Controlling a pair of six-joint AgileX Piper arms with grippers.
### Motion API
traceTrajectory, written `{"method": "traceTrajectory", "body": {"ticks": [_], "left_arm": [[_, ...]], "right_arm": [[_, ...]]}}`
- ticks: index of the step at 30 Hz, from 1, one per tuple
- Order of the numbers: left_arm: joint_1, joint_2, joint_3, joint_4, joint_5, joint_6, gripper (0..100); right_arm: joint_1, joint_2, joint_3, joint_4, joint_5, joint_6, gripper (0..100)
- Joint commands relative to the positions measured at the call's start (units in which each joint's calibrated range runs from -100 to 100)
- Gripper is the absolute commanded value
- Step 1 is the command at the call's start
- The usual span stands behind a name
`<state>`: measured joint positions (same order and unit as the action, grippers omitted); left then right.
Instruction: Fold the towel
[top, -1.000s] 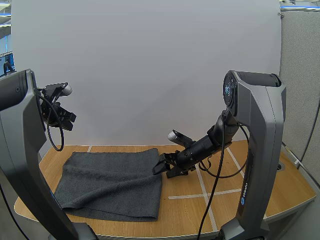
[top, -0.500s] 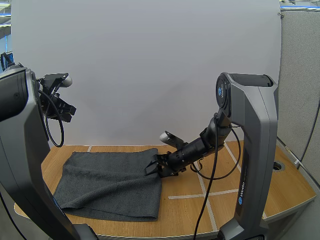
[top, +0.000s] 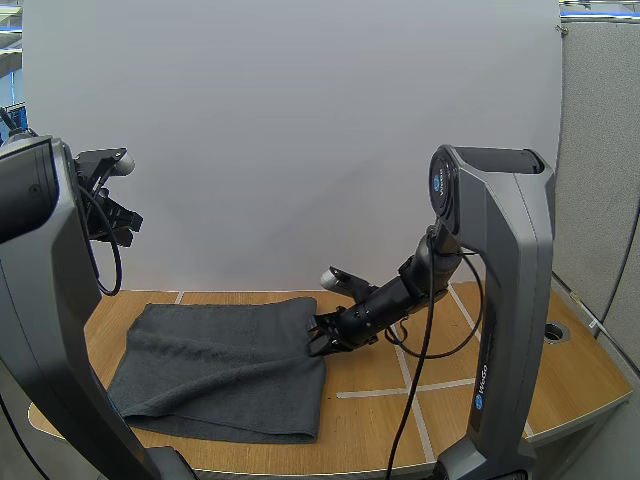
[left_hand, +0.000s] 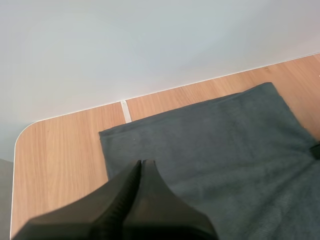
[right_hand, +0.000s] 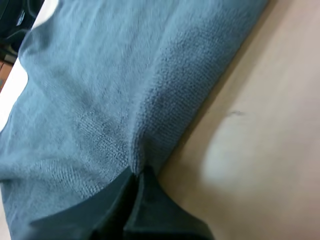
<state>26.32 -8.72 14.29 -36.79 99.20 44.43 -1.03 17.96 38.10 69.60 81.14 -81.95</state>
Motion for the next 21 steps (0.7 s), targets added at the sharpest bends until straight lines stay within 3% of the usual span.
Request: {"method": "traceTrajectory", "body": {"ticks": [1,21], "left_arm": [[0.07,-0.43,-0.01,-0.65,0.80,-0.20,0],[0.07,-0.43,-0.01,-2.09,0.80,-0.20,0]], "right_arm": [[-3.72,-4.96,0.36,-4.64,0.33,-0.41,0],[-15.64,-8.59,0.17,-18.55,0.74,-0.77,0]]}}
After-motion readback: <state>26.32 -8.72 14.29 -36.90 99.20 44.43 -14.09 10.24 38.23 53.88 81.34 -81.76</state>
